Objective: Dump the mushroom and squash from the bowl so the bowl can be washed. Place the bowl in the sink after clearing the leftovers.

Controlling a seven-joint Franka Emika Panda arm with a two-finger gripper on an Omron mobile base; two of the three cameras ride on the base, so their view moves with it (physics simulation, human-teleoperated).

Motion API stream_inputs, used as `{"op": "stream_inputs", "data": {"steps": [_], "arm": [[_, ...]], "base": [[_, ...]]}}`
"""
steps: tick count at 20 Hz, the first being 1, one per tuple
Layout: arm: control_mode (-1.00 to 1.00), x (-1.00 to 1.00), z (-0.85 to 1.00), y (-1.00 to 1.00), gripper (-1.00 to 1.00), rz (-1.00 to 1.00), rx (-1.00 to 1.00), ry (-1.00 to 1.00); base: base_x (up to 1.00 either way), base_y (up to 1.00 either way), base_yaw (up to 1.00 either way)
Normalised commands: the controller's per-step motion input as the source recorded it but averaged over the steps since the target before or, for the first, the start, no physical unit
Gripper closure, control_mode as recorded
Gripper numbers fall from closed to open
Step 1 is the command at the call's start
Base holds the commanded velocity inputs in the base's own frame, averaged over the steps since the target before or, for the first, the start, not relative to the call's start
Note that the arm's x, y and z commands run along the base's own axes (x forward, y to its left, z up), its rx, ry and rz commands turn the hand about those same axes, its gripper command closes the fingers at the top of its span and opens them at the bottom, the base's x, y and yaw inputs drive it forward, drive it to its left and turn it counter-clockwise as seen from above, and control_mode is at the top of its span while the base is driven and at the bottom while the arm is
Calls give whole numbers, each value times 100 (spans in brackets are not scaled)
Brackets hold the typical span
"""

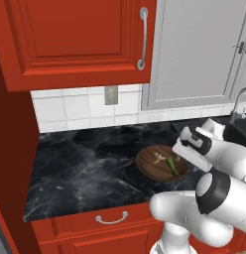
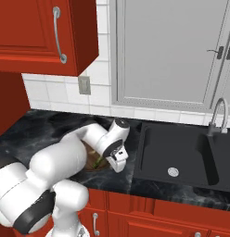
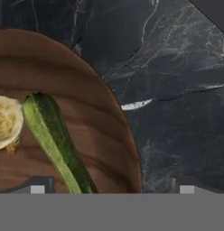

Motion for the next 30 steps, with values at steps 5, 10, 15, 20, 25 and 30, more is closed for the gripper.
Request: {"op": "stream_inputs", "data": {"steps": [5, 10, 15, 20, 25, 30], "arm": [[-100, 5, -38, -2, -100, 0, 0, 4], [-100, 15, -27, 0, -100, 0, 0, 1], [-100, 7, -19, 0, -100, 0, 0, 0], [-100, 1, -21, 0, -100, 0, 0, 0], [-100, 1, -10, 0, 100, 0, 0, 0], [-100, 0, 0, 0, 100, 0, 0, 0]], "base": [[0, 0, 0], [0, 0, 0], [0, 0, 0], [0, 0, 0], [0, 0, 0], [0, 0, 0]]}}
